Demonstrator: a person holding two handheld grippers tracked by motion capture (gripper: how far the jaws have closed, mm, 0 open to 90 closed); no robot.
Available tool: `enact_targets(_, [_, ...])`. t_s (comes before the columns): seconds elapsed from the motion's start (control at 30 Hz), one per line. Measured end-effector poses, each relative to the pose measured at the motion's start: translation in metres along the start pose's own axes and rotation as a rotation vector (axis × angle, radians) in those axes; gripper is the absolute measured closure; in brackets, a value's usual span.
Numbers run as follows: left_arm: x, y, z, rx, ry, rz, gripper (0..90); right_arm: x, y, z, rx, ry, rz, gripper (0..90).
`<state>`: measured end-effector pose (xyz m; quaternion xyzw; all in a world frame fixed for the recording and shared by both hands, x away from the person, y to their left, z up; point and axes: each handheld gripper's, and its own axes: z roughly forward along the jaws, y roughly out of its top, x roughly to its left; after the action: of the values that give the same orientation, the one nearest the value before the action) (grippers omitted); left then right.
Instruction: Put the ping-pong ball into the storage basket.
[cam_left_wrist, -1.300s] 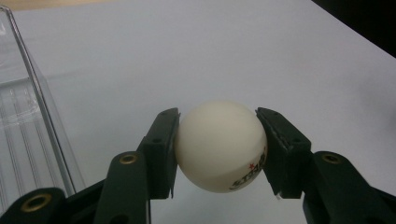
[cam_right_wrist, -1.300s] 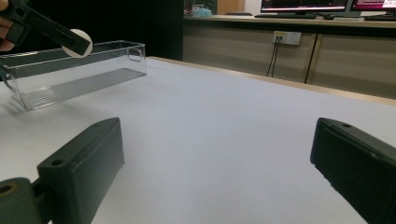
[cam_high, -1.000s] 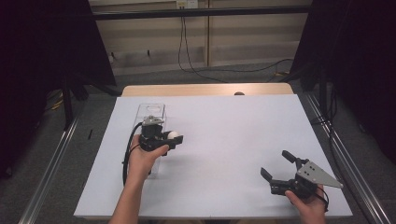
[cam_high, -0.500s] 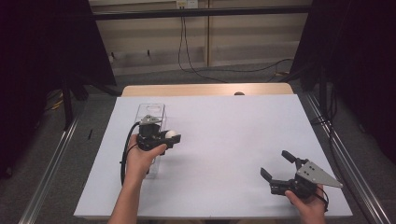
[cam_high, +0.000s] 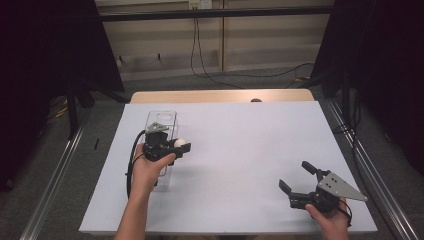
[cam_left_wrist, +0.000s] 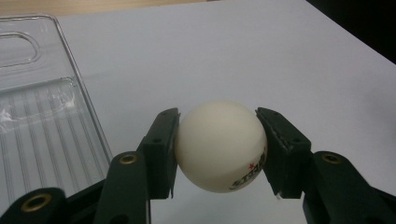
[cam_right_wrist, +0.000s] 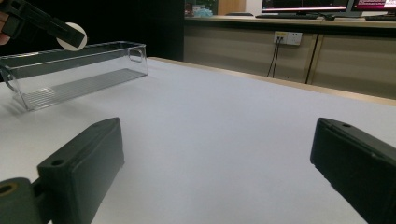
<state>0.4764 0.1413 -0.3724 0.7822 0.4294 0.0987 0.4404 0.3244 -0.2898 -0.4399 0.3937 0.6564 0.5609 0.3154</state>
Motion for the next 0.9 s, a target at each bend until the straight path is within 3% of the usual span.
enact_targets(0.43, [0.004,0.0,-0.006,-0.008,0.005,-0.004,51.1,0.0,0.0,0.0,0.002,0.0,-0.001,2.2])
enact_targets(0.5, [0.004,0.0,-0.007,-0.022,0.011,-0.02,51.1,0.0,0.0,0.0,0.0,-0.004,0.0,2.2])
enact_targets(0.53, [0.005,0.0,-0.008,-0.011,0.008,-0.006,51.1,-0.001,0.0,0.0,-0.001,-0.005,-0.001,2.2])
enact_targets(0.67, [0.005,0.0,-0.009,-0.024,0.016,-0.023,51.1,0.0,0.0,0.0,0.006,0.003,-0.001,2.2])
enact_targets(0.83, [0.007,0.0,-0.01,-0.011,0.023,-0.005,51.1,0.0,0.0,0.0,0.007,0.0,0.008,2.2])
enact_targets(0.9, [0.007,0.0,-0.011,-0.024,0.029,-0.023,51.1,0.0,0.0,0.0,0.004,0.0,-0.002,2.1])
